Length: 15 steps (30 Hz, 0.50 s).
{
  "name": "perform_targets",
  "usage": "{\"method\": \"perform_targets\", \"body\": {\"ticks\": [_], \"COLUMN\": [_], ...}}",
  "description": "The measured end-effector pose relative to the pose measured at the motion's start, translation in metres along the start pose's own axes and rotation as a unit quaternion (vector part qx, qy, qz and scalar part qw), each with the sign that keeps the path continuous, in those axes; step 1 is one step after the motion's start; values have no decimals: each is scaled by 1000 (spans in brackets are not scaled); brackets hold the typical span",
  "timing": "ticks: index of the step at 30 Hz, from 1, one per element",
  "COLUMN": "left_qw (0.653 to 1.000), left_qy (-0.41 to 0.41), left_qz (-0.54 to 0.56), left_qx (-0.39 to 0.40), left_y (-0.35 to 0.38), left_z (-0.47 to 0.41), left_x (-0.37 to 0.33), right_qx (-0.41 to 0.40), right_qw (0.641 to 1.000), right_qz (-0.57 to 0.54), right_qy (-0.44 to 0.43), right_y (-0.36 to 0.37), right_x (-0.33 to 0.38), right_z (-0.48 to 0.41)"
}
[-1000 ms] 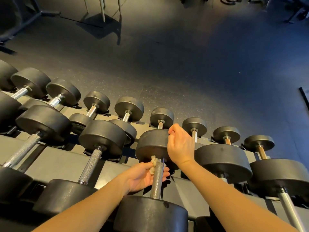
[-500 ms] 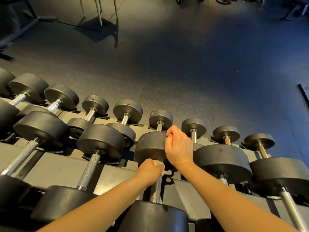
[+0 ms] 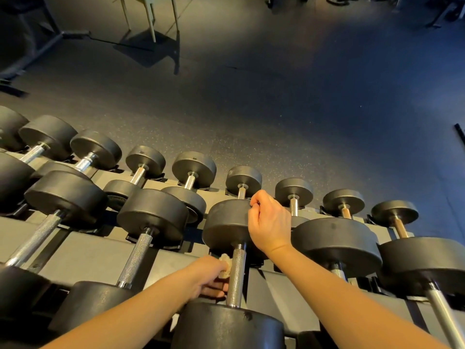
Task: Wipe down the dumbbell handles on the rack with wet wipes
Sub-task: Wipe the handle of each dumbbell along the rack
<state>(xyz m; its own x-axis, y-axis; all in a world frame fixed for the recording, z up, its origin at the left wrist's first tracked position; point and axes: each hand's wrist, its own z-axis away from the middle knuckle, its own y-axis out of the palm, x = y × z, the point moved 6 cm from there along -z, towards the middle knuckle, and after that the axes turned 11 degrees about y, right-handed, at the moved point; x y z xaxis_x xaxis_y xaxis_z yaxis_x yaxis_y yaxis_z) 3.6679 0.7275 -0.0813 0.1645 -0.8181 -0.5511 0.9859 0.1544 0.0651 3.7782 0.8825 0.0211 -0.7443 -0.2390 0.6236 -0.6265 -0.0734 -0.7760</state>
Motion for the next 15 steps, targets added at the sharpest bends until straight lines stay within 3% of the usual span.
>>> {"method": "perform_targets", "body": {"ticks": [2,4,6,10,12,15], "left_qw": [982,968,979,986,982,954], "left_qy": [103,153,126,121,168,256], "left_qz": [-110,-89,-3,2,-27,-154], "left_qx": [-111,-178,-158,-110,-86,-21], "left_y": [-12,-18,-14,-7,-10,-2], "left_z": [-5,-6,-4,9,14,21], "left_x": [-17,-28,-29,-34,-41,-47], "right_qx": [-3,-3,-3,-4,-4,-2], "right_qw": [1000,1000,1000,1000,1000,1000], "right_qz": [-1,3,3,-2,1,4], "right_qy": [0,2,7,6,6,6], "right_y": [1,1,2,0,0,-1], "right_x": [-1,-1,-1,-1,0,0], "right_z": [0,0,-1,1,0,0]}}
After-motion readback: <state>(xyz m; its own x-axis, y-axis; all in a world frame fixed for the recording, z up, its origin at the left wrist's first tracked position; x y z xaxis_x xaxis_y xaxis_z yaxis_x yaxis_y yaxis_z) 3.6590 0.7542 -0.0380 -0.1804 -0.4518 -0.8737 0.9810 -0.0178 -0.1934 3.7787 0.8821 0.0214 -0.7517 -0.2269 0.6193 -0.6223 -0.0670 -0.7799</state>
